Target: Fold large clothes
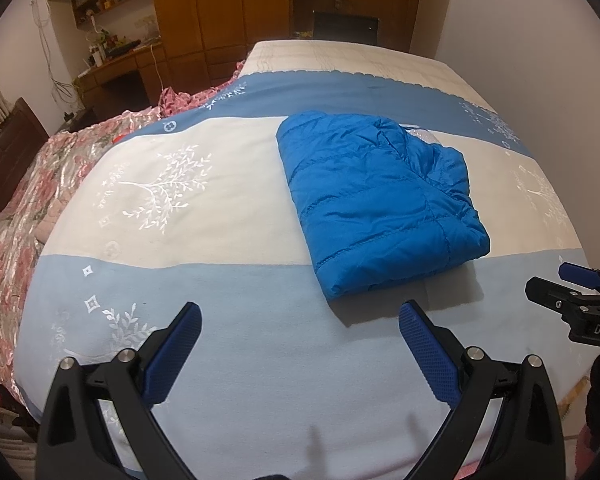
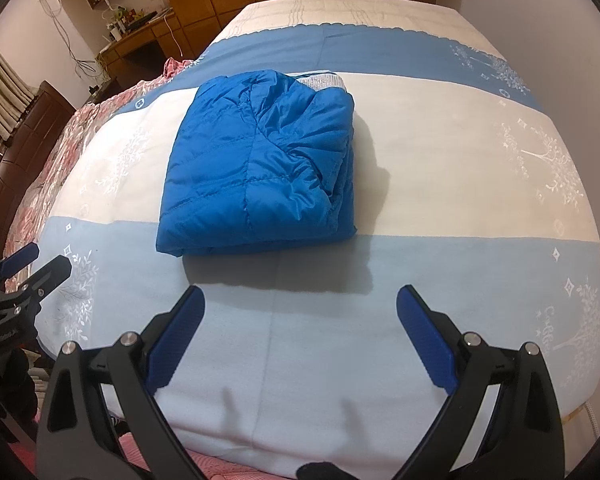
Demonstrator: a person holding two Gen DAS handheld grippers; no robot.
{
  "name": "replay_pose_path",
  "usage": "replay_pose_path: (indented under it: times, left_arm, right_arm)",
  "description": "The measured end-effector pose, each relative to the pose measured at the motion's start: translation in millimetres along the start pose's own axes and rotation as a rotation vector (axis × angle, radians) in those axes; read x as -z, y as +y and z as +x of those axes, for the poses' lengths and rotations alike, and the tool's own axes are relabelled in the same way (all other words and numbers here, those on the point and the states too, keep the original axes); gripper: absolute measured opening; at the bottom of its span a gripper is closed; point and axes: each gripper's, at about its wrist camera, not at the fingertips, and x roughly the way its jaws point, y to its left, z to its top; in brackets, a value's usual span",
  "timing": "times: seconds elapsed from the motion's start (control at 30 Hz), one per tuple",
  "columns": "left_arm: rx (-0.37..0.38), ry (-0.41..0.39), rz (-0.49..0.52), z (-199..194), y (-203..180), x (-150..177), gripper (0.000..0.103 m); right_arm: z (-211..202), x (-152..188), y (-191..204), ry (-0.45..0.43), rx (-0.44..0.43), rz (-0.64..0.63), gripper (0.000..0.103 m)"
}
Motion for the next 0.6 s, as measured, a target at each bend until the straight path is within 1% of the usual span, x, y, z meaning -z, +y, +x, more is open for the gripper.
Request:
replay_pose_path:
  times: [0.3, 0.6]
  left_arm:
    - [0.016, 0.006, 0.006, 2.5, 2.8, -2.5, 0.099]
    - [0.013, 0.003, 0.018, 1.6, 2.3, -3.7, 0.099]
  right_arm:
    - [3.5, 0.5, -2.6, 0.010, 0.001, 0.005, 0.096]
    - [4.0, 1.0, -4.1, 0.012, 0.001, 0.009, 0.096]
